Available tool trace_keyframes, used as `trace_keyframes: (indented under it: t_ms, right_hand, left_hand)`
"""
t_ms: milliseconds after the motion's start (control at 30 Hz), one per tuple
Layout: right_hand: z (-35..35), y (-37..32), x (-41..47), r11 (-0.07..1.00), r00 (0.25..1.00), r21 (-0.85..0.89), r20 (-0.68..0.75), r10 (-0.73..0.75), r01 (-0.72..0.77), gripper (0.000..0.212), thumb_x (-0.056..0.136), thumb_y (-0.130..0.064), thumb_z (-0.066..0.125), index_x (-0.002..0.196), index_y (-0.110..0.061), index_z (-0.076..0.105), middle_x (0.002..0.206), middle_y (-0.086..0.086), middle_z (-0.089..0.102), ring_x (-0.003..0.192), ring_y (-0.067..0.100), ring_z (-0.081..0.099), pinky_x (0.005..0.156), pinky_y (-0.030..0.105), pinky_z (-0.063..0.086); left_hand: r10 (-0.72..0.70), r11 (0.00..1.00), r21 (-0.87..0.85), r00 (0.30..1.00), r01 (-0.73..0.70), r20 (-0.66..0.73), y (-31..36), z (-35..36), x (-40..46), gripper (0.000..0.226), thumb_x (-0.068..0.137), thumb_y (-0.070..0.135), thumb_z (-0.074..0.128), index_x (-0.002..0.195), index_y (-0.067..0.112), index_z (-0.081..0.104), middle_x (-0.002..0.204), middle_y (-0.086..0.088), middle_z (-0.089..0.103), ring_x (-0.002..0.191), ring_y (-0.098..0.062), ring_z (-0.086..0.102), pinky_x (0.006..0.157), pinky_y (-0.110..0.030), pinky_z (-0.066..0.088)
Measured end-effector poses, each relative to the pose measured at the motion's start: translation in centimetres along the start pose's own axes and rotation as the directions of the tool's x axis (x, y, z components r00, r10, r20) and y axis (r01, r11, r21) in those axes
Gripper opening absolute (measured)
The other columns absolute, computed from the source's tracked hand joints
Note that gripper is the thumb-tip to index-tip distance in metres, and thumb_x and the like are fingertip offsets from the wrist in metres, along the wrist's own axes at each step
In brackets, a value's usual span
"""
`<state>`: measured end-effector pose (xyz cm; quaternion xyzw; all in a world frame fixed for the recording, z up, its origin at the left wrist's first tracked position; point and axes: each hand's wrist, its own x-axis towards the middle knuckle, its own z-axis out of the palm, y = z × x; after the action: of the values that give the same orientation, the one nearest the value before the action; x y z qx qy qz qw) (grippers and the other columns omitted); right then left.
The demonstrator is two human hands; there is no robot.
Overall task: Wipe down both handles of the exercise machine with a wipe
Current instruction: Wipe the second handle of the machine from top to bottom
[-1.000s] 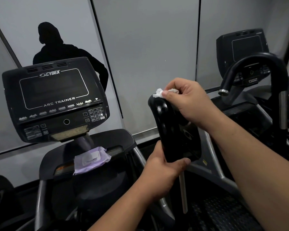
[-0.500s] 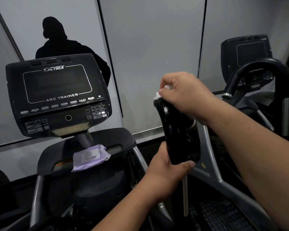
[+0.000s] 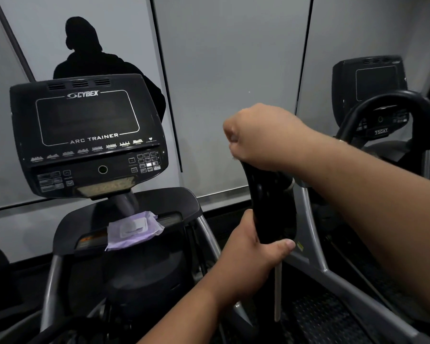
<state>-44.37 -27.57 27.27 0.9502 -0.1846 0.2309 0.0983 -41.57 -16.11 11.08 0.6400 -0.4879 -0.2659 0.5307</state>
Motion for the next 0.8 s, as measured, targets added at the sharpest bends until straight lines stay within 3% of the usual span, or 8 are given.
trace_keyframes:
  t_ms: [100, 200, 300, 433, 533, 700, 800]
  right_hand:
    - [-0.1, -0.7, 0.0, 0.996, 0.997, -0.072, 0.056, -0.050, 0.054, 0.004, 0.083, -0.018, 0.056, 0.083, -0.017, 0.060, 0.076, 0.004, 0.057, 0.074, 0.034, 0.055, 0.059, 0.030, 0.039]
    - [-0.8, 0.0, 0.7, 1.000, 0.999, -0.015, 0.050, 0.021, -0.021, 0.006, 0.081, -0.018, 0.057, 0.083, -0.019, 0.062, 0.081, 0.004, 0.062, 0.079, 0.034, 0.058, 0.063, 0.032, 0.045]
    - [-0.2, -0.8, 0.7, 0.990, 0.992, -0.109, 0.104, -0.077, 0.088, 0.009, 0.080, -0.013, 0.056, 0.084, -0.018, 0.063, 0.070, 0.000, 0.053, 0.075, 0.033, 0.056, 0.058, 0.029, 0.039]
    - [-0.7, -0.2, 1.1, 1.000, 0.995, -0.020, 0.103, 0.014, -0.012, 0.006, 0.081, -0.017, 0.058, 0.078, -0.022, 0.059, 0.073, -0.002, 0.055, 0.080, 0.032, 0.058, 0.062, 0.030, 0.042]
    - [0.0, -0.7, 1.1, 0.998, 0.995, -0.044, 0.093, -0.047, 0.052, 0.007, 0.081, -0.015, 0.057, 0.081, -0.021, 0.061, 0.072, 0.000, 0.053, 0.077, 0.031, 0.053, 0.057, 0.027, 0.036]
    - [-0.7, 2.3, 0.7, 0.958, 0.991, 0.254, 0.049, 0.124, -0.133, 0.009, 0.088, -0.017, 0.058, 0.082, -0.021, 0.065, 0.085, 0.001, 0.066, 0.084, 0.025, 0.059, 0.067, 0.030, 0.044]
    - [0.5, 2.7, -0.4, 0.869, 0.991, 0.480, 0.017, 0.129, -0.122, 0.011, 0.089, -0.017, 0.064, 0.078, -0.020, 0.067, 0.067, -0.004, 0.062, 0.062, 0.004, 0.055, 0.058, 0.024, 0.041]
  left_hand:
    - [0.010, 1.000, 0.010, 1.000, -0.010, -0.003, 0.1, 0.0, -0.1, 0.047, 0.087, 0.029, 0.075, 0.128, 0.034, 0.053, 0.122, 0.017, 0.068, 0.116, 0.000, 0.063, 0.104, -0.034, 0.051]
    - [0.005, 1.000, -0.003, 1.000, -0.005, -0.001, 0.3, 0.0, -0.2, 0.047, 0.088, 0.026, 0.075, 0.129, 0.034, 0.053, 0.122, 0.017, 0.068, 0.115, 0.002, 0.063, 0.101, -0.029, 0.051]
    - [0.011, 1.000, -0.005, 1.000, -0.011, -0.001, 0.3, 0.0, -0.3, 0.047, 0.088, 0.026, 0.074, 0.129, 0.035, 0.053, 0.122, 0.019, 0.068, 0.115, 0.003, 0.063, 0.101, -0.028, 0.050]
    - [0.001, 1.000, -0.017, 1.000, 0.000, 0.015, 0.4, 0.0, -0.4, 0.046, 0.090, 0.024, 0.074, 0.129, 0.036, 0.053, 0.122, 0.020, 0.068, 0.114, 0.004, 0.063, 0.096, -0.021, 0.049]
    - [-0.003, 1.000, -0.009, 1.000, 0.004, 0.017, 0.4, 0.0, -0.5, 0.048, 0.089, 0.027, 0.074, 0.130, 0.037, 0.052, 0.122, 0.021, 0.068, 0.114, 0.004, 0.063, 0.098, -0.023, 0.050]
    - [-0.033, 0.999, -0.014, 0.999, 0.033, 0.003, 0.2, 0.1, 0.0, 0.050, 0.079, 0.037, 0.076, 0.124, 0.035, 0.055, 0.117, 0.012, 0.070, 0.108, -0.003, 0.067, 0.101, -0.039, 0.054]
    - [-0.026, 0.999, -0.024, 1.000, 0.026, -0.005, 0.0, 0.3, 0.1, 0.054, 0.073, 0.042, 0.075, 0.123, 0.035, 0.055, 0.116, 0.009, 0.071, 0.109, -0.006, 0.068, 0.100, -0.041, 0.054]
